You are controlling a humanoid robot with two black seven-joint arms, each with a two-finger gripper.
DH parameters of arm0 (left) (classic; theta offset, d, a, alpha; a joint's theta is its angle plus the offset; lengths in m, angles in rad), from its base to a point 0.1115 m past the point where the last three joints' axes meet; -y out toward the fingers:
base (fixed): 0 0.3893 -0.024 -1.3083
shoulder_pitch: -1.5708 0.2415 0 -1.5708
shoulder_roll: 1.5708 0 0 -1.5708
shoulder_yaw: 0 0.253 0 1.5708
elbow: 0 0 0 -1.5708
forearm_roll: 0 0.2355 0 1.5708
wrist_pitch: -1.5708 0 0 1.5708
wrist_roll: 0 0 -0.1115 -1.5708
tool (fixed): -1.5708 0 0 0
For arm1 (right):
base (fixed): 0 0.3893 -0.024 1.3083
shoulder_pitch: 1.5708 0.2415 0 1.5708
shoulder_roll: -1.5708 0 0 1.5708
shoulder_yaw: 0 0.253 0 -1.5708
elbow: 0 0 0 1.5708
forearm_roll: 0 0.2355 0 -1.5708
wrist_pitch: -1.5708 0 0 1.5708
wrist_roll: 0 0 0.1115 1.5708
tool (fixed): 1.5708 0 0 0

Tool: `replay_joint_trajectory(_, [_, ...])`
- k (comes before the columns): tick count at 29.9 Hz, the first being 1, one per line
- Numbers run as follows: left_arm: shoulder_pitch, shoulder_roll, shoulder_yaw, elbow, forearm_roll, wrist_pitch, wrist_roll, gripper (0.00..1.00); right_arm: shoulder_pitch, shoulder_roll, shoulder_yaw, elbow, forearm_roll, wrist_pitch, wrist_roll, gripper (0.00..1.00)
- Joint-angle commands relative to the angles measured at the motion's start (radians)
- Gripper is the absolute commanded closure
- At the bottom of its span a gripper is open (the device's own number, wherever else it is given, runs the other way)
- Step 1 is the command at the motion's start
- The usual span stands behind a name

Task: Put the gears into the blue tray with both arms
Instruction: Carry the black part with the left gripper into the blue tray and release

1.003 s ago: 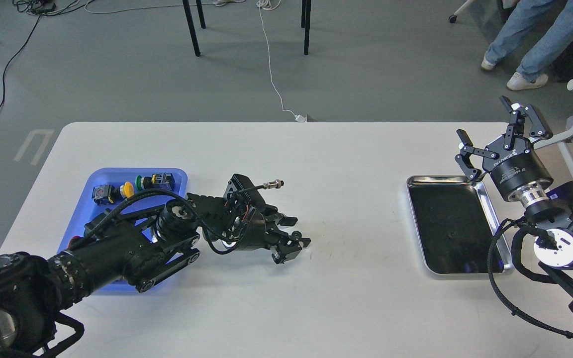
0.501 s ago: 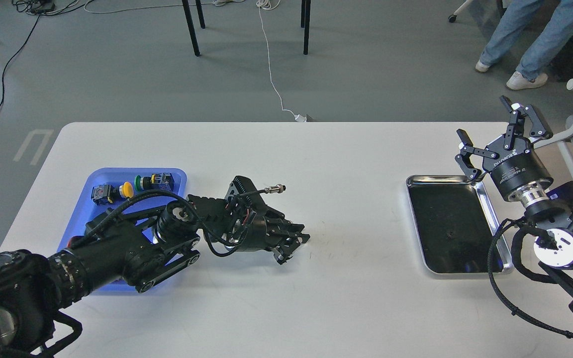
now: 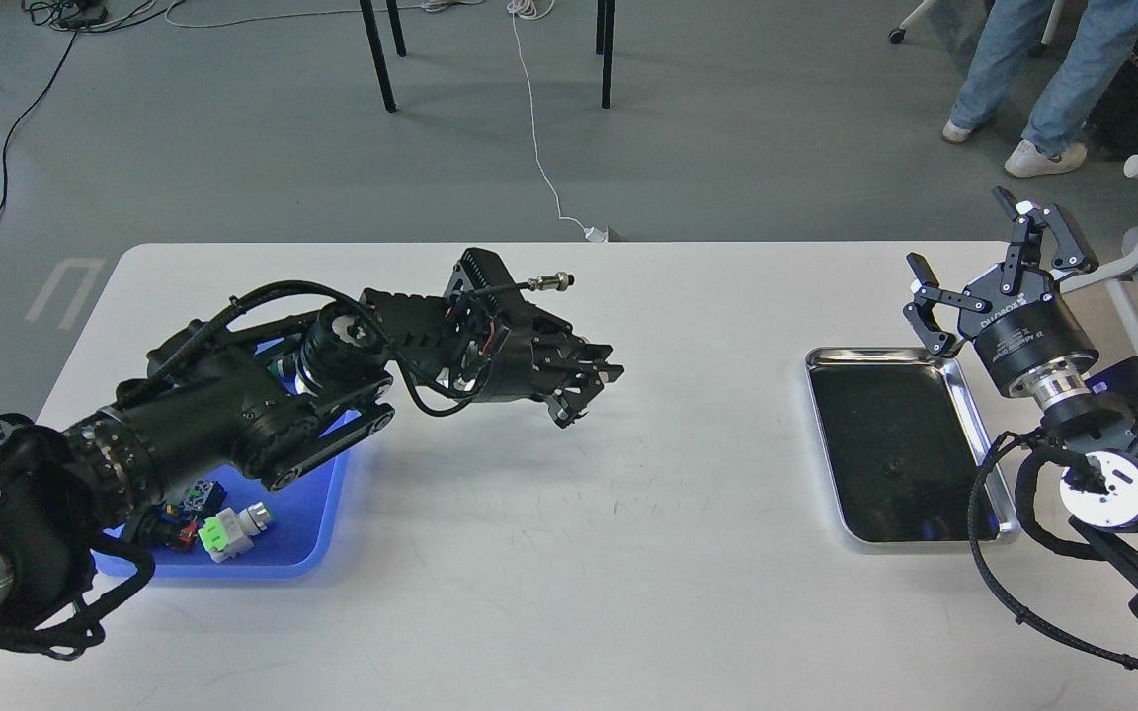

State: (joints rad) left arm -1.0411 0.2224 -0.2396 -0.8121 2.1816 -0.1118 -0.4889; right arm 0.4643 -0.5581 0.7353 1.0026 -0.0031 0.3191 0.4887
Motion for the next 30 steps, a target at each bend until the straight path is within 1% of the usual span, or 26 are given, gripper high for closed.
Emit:
replay_joint_trajectory(1, [-0.014,0.087,0.003,-0.015,0.000,0.000,0.000,0.83,-0.001,0.001,-0.005,0.007,0.000,0.001,0.000,0.03])
replay_joint_trajectory(5, [0.016,0.224,0.013,-0.090,0.000,0.000,0.000,0.82,-0.001,0.003,-0.008,0.013,0.000,0.001,0.000,0.03])
replay_joint_trajectory(8, [0.085,0.325,0.013,-0.151,0.000,0.000,0.000,0.82,0.002,0.006,-0.010,0.013,0.000,0.001,0.000,0.03])
replay_joint_trajectory(14, [0.177,0.449,0.014,-0.164,0.000,0.000,0.000,0.82,0.005,0.007,-0.013,0.013,-0.002,0.001,0.000,0.03])
replay_joint_trajectory(25, [0.292,0.566,0.016,-0.165,-0.006,0.001,0.000,0.80,0.004,0.001,-0.017,0.014,-0.002,0.001,0.000,0.03])
replay_joint_trajectory(30, [0.305,0.586,0.019,-0.153,-0.008,0.006,0.000,0.79,0.004,0.001,-0.016,0.013,-0.002,0.001,0.000,0.03])
